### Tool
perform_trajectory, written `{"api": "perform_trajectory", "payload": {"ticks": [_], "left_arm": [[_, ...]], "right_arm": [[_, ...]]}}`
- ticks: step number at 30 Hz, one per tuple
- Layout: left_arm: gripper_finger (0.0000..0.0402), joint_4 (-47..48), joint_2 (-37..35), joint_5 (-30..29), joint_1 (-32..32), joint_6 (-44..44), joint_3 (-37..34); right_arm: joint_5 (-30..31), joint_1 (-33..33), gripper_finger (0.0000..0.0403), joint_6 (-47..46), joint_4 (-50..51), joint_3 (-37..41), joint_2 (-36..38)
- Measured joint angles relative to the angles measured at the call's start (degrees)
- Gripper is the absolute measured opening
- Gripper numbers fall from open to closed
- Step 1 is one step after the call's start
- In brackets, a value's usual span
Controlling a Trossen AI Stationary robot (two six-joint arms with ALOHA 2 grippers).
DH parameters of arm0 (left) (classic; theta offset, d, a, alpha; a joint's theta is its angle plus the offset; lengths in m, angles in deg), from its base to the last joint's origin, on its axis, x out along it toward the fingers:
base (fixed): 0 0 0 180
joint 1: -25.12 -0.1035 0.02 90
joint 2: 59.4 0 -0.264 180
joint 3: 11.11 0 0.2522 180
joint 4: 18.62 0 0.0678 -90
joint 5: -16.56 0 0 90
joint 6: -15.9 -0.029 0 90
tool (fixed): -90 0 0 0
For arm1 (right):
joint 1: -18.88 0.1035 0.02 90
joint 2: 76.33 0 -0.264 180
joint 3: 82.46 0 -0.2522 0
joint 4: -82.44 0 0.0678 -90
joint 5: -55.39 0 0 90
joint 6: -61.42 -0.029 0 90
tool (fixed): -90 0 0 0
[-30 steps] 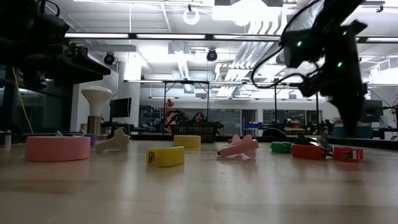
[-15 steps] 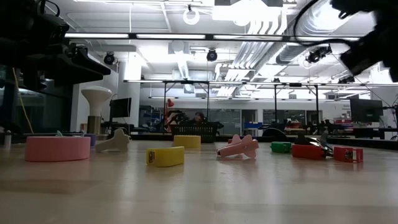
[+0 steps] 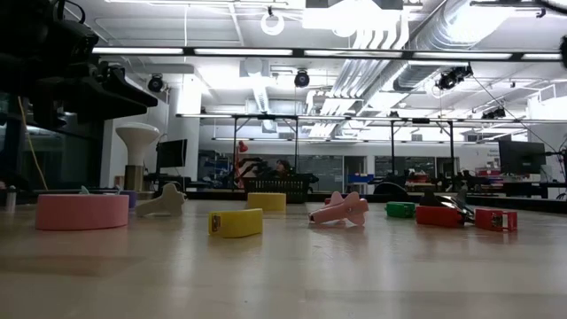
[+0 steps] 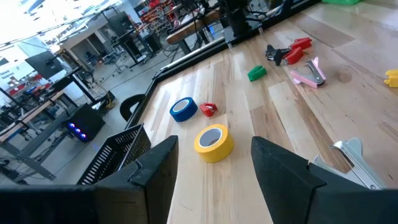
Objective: Pick and place Stapler, Stapler remover, tape
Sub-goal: Put the light blue tape into the green bin
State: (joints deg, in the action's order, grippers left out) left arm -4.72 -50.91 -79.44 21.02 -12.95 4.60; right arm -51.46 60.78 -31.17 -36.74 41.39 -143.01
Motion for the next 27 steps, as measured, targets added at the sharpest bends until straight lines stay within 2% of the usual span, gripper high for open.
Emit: {"api": "perform_trajectory", "payload": {"ticks": [5, 14, 27], "left_arm": [[0.0197, 0.00, 0.00, -0.02, -0.01, -0.01, 0.01], [0.0197, -0.01, 0.00, -0.01, -0.02, 0.00, 0.00], [0.0197, -0.01, -0.01, 0.00, -0.02, -0.01, 0.00]], "right_arm": [[3.57, 6.44, 0.0028, -8.10, -3.58, -0.28, 1.20], [10.16, 14.63, 0.0028, -16.66, -3.57, -6.14, 1.00], [9.43, 20.17, 0.0028, -27.95, -10.01, -6.95, -9.20]]}}
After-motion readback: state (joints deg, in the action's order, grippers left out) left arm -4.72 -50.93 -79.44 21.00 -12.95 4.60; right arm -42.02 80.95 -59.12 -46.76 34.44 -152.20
